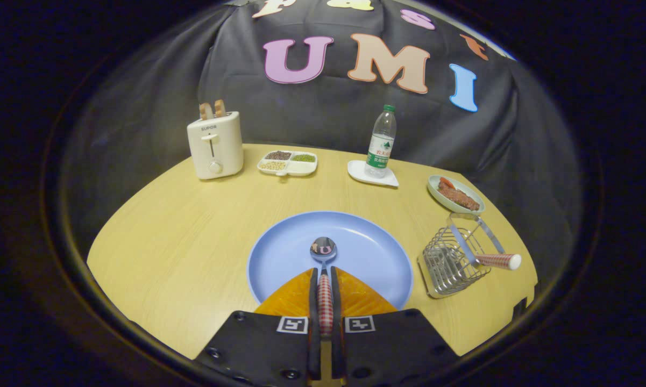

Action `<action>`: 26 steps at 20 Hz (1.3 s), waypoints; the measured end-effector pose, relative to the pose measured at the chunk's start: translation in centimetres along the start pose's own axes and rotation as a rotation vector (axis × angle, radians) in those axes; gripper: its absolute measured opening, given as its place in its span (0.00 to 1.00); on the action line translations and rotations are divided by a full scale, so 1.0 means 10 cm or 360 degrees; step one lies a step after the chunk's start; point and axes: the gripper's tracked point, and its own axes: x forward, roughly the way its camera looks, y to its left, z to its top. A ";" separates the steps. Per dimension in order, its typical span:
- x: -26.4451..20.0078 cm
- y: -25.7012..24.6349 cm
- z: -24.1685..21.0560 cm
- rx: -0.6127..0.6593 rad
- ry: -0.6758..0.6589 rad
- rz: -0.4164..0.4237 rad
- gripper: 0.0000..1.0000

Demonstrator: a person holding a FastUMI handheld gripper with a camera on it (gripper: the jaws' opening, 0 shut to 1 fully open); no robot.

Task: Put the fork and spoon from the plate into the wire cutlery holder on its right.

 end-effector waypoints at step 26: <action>-0.88 -1.07 1.23 0.0248 0.0247 -0.0536 0.10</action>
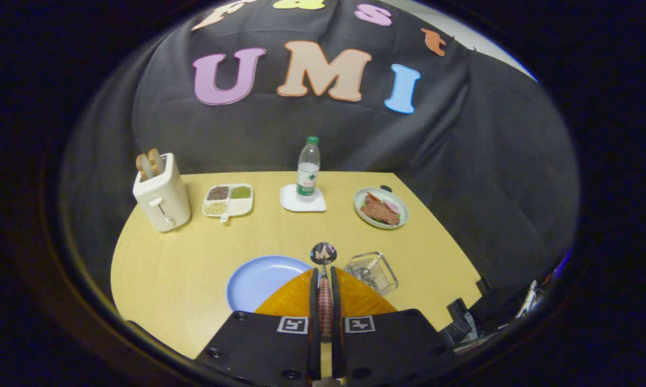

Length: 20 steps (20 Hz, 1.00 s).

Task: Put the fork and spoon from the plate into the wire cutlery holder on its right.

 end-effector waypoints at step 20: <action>0.94 -0.57 -0.37 0.0224 0.0664 0.0021 0.13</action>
